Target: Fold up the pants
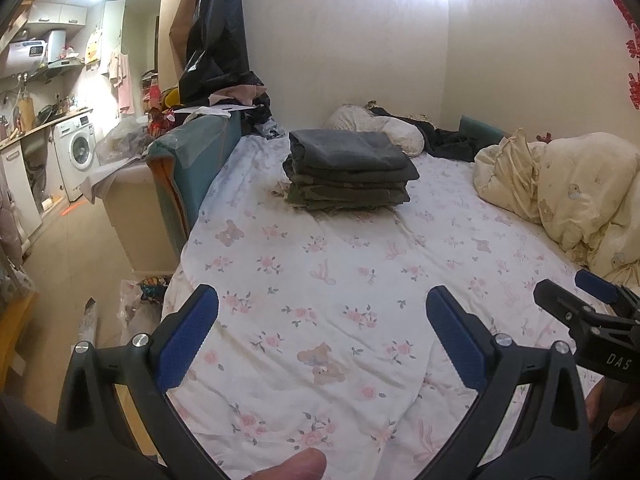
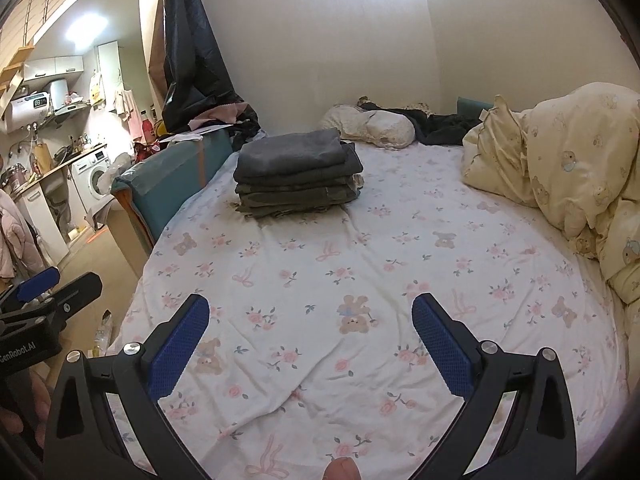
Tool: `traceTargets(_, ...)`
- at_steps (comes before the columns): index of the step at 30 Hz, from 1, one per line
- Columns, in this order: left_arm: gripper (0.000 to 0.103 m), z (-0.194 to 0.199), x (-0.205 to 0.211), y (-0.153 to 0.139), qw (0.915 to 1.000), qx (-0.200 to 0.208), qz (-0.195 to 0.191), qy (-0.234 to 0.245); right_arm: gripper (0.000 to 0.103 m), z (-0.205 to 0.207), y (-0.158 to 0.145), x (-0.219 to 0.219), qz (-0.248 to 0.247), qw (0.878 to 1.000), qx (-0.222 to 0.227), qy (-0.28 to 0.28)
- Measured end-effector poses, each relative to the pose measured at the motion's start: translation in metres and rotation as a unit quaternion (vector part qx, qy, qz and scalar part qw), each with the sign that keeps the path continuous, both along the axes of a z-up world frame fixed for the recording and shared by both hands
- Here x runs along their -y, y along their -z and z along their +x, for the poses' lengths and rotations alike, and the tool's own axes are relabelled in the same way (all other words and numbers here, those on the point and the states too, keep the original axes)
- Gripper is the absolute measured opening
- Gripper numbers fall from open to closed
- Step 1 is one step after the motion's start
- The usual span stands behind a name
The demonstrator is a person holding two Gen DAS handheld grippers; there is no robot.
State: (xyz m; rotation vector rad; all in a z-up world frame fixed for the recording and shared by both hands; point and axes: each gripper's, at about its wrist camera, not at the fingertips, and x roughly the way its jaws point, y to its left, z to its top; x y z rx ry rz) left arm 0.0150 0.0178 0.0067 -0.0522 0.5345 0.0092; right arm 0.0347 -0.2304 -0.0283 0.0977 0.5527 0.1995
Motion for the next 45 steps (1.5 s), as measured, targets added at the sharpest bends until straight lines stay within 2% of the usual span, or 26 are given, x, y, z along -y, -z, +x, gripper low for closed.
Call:
traceTargets(16, 0.102, -0.0020, 0.0034, -0.0013, 0.9999, -0.002, 0.013, 0.011, 0.103, 0.0002, -0.0029, 0.0005, -0.005, 1.000, 0.009, -0.001)
traceTargets(45, 0.102, -0.0045, 0.0021, -0.0017, 0.9997, 0.002, 0.011, 0.020, 0.103, 0.0004, -0.0047, 0.0004, -0.005, 1.000, 0.009, 0.000)
